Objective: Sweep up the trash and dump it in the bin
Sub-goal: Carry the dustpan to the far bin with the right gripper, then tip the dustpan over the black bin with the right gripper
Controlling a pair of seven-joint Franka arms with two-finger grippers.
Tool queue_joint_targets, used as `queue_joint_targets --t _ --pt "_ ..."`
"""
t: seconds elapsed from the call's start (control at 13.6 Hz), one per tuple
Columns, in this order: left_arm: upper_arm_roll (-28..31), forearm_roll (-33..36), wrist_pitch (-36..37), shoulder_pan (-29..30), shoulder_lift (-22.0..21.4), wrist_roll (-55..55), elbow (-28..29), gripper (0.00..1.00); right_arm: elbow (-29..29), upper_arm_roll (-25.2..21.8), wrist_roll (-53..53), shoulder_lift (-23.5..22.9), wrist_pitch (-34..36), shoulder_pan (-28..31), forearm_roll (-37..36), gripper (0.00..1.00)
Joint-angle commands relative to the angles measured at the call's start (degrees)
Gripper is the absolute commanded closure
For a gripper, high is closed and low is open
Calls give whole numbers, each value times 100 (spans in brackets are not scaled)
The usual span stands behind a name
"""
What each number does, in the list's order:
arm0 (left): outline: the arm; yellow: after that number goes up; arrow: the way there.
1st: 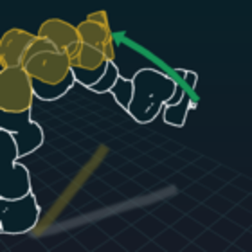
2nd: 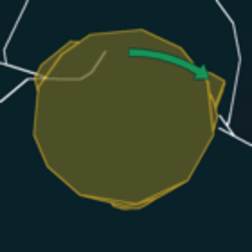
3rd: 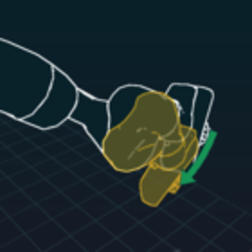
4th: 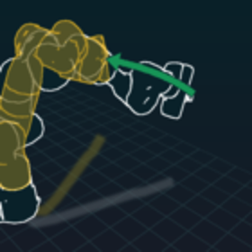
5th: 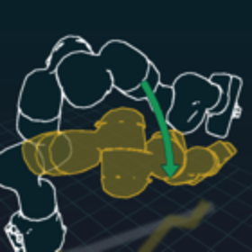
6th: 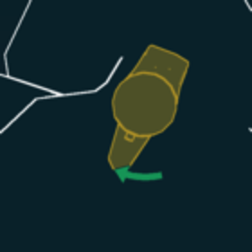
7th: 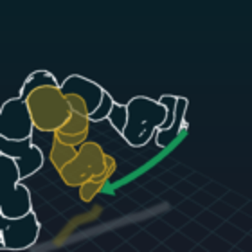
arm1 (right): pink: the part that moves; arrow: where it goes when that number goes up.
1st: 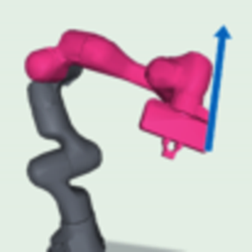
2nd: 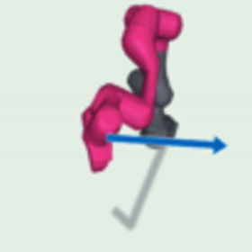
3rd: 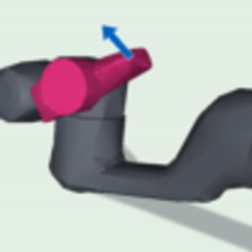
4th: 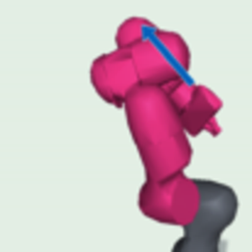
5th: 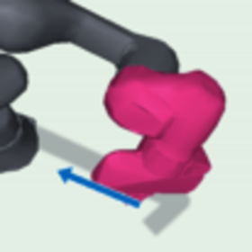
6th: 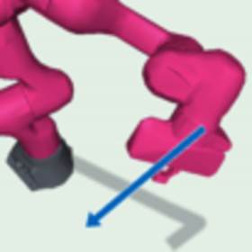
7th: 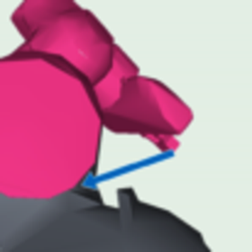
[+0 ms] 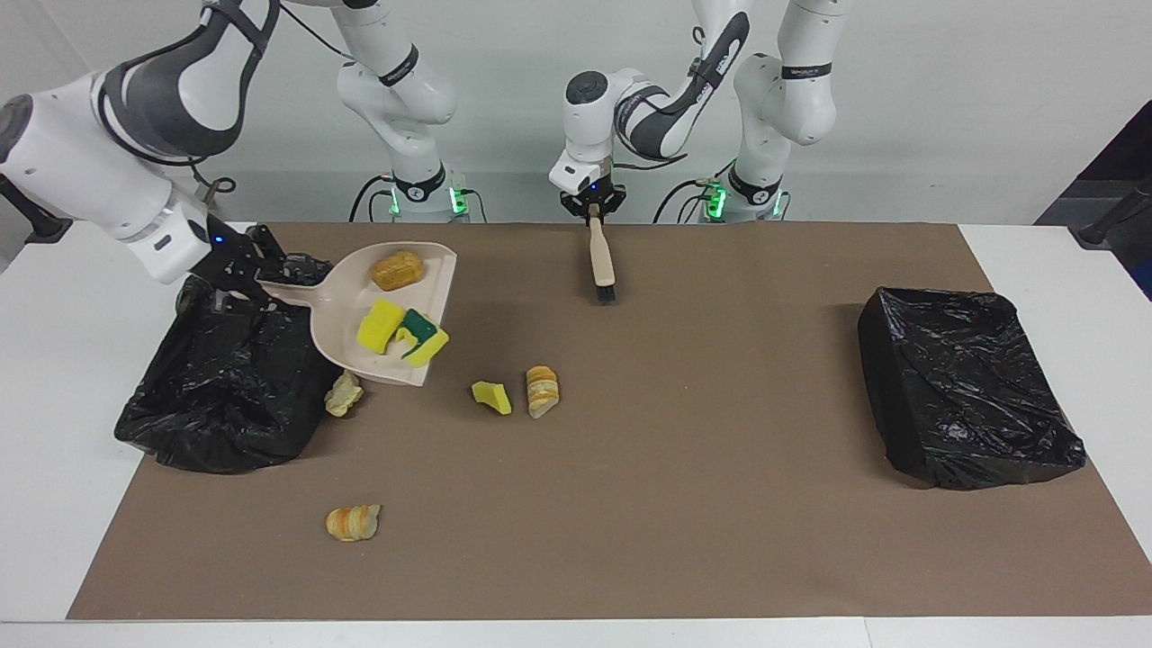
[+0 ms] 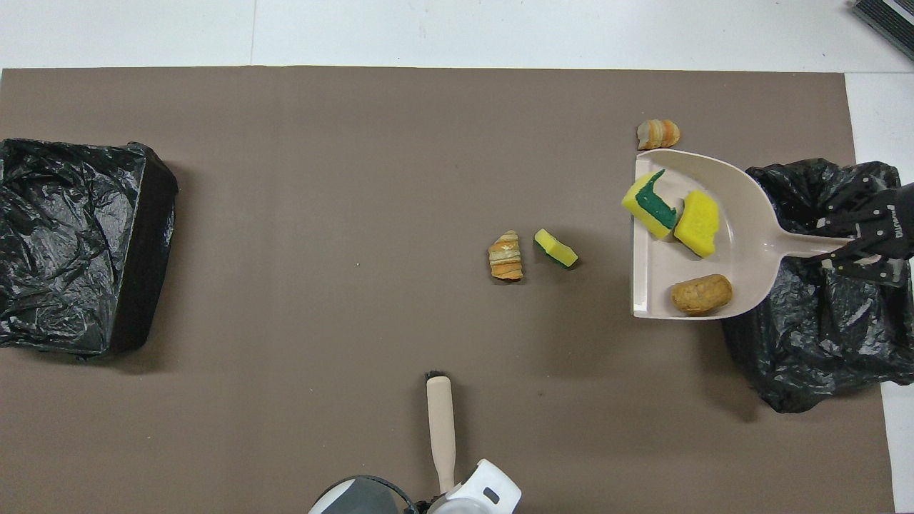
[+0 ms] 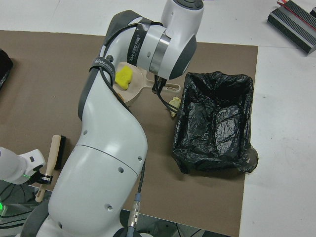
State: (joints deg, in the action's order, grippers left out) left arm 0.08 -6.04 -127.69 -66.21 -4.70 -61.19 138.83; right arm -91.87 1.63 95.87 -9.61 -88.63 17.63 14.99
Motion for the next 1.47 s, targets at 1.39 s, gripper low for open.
queue_joint_targets --t 1.39 --pt "141 832 4138 5248 21 6760 -5409 0 136 -22 1365 178 -1252 1269 -4161 100"
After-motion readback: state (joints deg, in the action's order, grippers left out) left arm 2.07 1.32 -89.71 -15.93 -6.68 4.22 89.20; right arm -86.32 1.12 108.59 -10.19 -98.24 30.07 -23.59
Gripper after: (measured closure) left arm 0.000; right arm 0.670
